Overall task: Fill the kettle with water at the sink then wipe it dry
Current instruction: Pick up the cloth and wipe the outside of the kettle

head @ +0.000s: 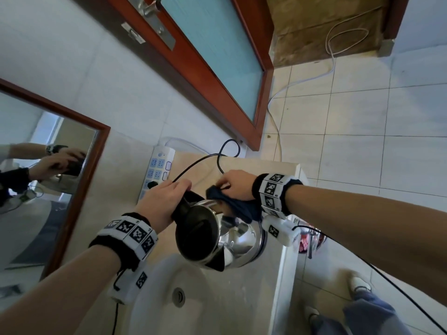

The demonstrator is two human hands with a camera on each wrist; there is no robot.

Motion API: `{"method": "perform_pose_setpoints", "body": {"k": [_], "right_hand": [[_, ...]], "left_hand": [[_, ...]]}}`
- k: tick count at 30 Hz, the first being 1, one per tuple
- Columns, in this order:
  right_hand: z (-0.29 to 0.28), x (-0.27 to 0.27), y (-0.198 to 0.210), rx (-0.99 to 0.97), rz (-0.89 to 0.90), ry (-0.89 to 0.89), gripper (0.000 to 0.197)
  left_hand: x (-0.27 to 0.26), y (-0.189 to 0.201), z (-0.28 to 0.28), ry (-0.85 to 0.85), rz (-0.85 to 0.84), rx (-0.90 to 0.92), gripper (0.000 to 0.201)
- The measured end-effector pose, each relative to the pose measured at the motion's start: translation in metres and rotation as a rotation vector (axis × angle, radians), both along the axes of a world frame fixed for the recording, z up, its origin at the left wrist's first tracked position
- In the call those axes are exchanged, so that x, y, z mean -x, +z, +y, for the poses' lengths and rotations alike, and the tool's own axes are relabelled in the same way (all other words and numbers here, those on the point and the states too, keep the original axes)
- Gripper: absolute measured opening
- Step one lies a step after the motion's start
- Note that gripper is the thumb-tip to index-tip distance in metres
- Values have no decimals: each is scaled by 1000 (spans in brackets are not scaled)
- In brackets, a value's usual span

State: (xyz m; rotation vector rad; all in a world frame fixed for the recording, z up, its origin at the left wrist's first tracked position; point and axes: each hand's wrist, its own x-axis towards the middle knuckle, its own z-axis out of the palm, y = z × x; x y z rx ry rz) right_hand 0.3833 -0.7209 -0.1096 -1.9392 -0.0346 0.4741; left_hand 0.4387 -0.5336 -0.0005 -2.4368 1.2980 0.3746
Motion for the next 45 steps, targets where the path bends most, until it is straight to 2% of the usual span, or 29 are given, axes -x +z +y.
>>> {"method": "perform_pose_setpoints", "body": {"k": [2,4,6,10,12,16,19,22,25,28,32,33,35,38,40,45], "right_hand": [[9,-3,17,-187,-128,-134,20],[15,-1,27,-300,-137,-134,17],[12,2,22,-279,-53,-76,19],[-7,6,10,-31,131,77,35],[-5,7,17,-47,187,134,36],[2,13,42,-234,50,128,32],[2,17,40,-208,15,152,29],[-6,26,20,-106,124,132,29],[-12,41,14,-104,211,83,25],[-3,45,33,-185,58,39,23],[15,49,46,-287,-138,12,31],[15,52,40,-307,-113,-33,33],[7,62,18,-333,46,-158,34],[2,77,-10,-322,245,-285,36],[5,80,-10,-341,213,-346,36],[19,85,6,-473,2,-407,27]], "left_hand": [[1,-1,3,-16,3,26,57],[4,-1,4,-24,8,40,61],[6,0,3,-20,2,39,58],[6,2,1,-14,0,42,58],[3,2,0,-12,4,44,52],[-1,0,-1,-78,-2,48,49],[0,-1,-1,-85,-25,26,47],[5,0,-2,-29,-25,5,39],[6,-1,-2,17,-53,-19,28],[4,1,-1,-29,-81,15,30],[7,2,-4,-119,-78,-22,36],[8,0,-5,-84,-67,-32,32],[10,1,-6,22,-73,-57,22],[12,1,-4,60,-93,-66,20],[13,2,-6,96,-96,-80,16],[27,3,8,252,-99,-215,8]]}}
